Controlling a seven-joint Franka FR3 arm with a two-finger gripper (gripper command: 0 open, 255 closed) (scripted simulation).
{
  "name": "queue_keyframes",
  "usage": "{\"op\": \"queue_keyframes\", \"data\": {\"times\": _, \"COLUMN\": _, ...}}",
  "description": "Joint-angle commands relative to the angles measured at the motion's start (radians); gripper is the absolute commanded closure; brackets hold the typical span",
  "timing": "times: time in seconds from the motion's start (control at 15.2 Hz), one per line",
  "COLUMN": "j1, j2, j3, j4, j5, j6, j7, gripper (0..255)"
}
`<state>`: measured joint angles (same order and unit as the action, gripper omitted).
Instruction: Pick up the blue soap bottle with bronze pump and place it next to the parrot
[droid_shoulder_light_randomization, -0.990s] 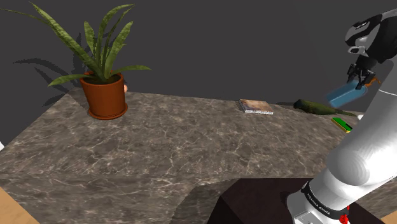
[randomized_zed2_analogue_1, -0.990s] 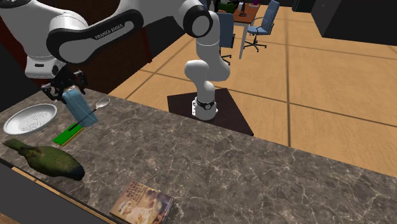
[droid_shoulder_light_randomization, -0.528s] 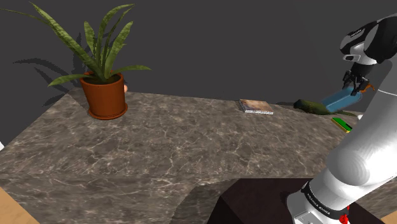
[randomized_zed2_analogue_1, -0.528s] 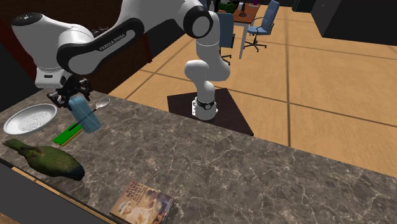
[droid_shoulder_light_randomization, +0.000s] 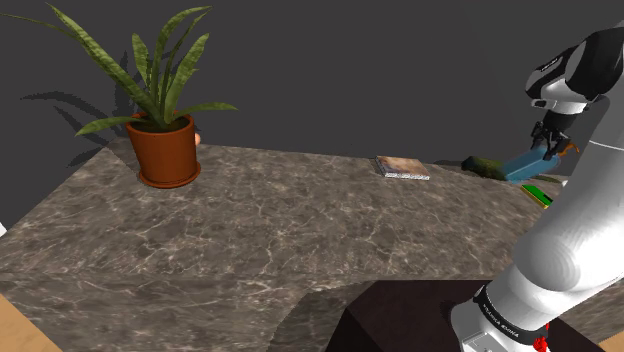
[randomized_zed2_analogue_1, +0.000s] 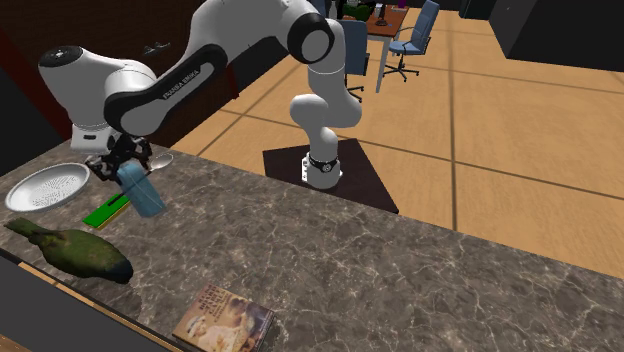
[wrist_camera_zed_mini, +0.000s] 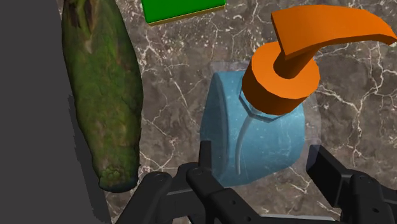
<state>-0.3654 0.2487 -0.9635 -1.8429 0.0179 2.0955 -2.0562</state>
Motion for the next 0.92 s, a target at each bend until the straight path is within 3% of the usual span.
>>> {"op": "queue_keyframes", "data": {"times": 0.0, "j1": -0.004, "j2": 0.01, "j3": 0.005, "j4": -0.018, "j5": 0.009, "j6": 0.025, "j7": -0.002, "gripper": 255}}
{"op": "queue_keyframes", "data": {"times": 0.86, "j1": -0.048, "j2": 0.098, "j3": 0.052, "j4": -0.11, "j5": 0.089, "j6": 0.178, "j7": -0.034, "gripper": 255}}
